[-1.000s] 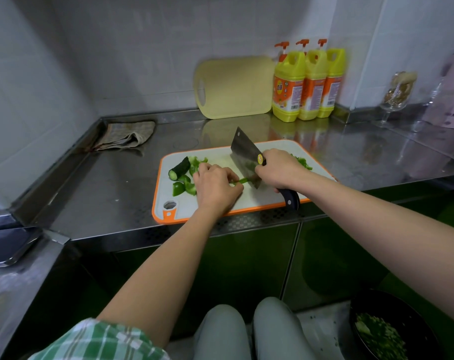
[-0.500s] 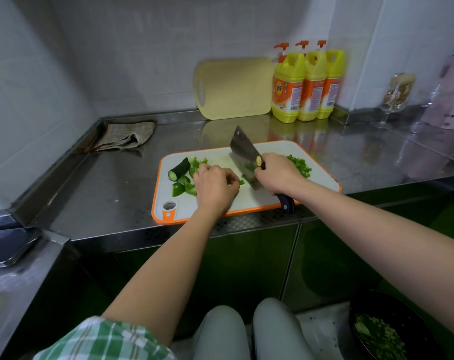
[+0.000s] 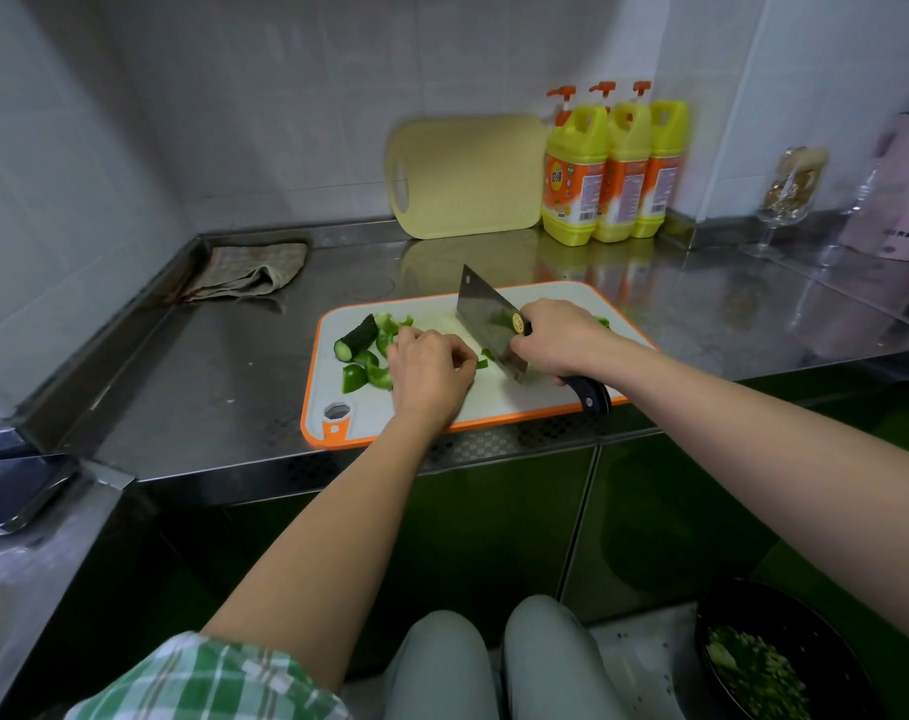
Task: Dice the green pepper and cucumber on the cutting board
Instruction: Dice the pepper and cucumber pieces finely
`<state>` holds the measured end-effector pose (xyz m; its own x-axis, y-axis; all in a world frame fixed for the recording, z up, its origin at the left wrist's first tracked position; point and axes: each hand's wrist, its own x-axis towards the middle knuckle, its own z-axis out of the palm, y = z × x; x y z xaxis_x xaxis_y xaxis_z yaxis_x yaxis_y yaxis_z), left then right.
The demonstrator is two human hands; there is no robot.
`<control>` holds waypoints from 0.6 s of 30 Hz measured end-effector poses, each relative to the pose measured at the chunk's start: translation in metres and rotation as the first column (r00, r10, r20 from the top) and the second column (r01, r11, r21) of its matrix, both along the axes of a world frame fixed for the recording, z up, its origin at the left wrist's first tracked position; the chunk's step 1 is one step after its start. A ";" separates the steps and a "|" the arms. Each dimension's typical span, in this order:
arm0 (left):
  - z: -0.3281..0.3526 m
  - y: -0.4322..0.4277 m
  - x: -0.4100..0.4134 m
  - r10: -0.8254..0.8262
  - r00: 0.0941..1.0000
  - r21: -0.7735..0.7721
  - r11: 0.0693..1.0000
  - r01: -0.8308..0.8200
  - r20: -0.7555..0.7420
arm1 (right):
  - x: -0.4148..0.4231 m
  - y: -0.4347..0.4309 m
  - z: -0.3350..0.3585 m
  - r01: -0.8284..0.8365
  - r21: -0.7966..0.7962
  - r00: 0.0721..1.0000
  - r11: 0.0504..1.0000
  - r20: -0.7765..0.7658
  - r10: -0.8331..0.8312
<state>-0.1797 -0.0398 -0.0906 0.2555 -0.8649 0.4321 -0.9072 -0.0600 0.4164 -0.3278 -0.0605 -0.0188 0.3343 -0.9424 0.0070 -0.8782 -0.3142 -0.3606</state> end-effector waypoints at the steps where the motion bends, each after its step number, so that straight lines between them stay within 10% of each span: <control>1: 0.000 0.000 0.000 -0.002 1.000 -0.002 1.000 0.002 -0.005 | 0.000 0.000 0.000 -0.001 0.002 1.000 1.000 -0.005 0.001; 18: -0.004 -0.008 0.002 -0.067 0.994 -0.052 0.997 0.063 -0.082 | -0.005 -0.004 -0.004 0.004 -0.042 0.995 0.999 0.097 0.000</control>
